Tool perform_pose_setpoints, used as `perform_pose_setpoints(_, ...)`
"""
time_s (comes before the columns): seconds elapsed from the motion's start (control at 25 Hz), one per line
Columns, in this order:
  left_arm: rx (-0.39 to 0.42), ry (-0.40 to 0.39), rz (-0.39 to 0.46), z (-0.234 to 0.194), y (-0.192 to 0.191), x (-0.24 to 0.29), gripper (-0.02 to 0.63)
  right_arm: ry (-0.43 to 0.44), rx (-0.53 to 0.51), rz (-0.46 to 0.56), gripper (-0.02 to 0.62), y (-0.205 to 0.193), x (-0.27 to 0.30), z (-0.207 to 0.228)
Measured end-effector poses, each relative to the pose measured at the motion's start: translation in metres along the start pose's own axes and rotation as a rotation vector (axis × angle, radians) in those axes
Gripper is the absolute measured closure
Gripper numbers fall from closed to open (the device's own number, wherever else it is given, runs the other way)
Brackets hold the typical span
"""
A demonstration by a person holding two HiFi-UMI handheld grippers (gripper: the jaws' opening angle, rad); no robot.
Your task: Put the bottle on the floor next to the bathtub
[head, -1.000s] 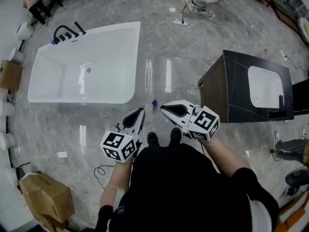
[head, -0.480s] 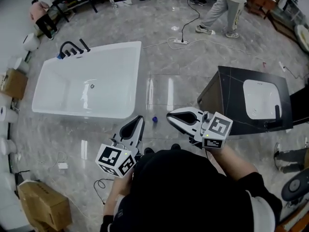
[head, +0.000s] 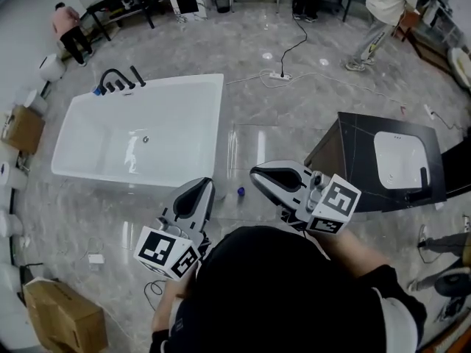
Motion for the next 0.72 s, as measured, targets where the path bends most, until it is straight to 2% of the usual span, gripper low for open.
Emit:
perform_pose_setpoints(0.12, 0.010, 0.042, 0.022, -0.015, 0.007, -0.011, 0.588, -0.036, -0.031, -0.032, 0.568, -0.004, 0.009, 0.002)
perform_pose_setpoints(0.28, -0.004, 0.139, 0.091, -0.040, 0.017, -0.034, 0.588, -0.079, -0.015, -0.035, 0.568, -0.008, 0.012, 0.010)
perform_pose_setpoints(0.52, -0.009, 0.249, 0.152, -0.069, 0.032, -0.069, 0.588, -0.139, -0.096, -0.021, 0.568, 0.010, 0.003, 0.020)
perform_pose_setpoints(0.72, -0.008, 0.285, 0.149, -0.080, 0.034, -0.076, 0.588, -0.178, -0.110, -0.031, 0.568, 0.010, -0.003, 0.028)
Point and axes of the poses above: the fingertips, and each gripper's own axes: x forward along the fingers, z to its right, y out of its top, the point moved 8 cm from there along -x, backward along the fingers, and after that the axes turned 13 degrees about -x, right-handed, at the moved point
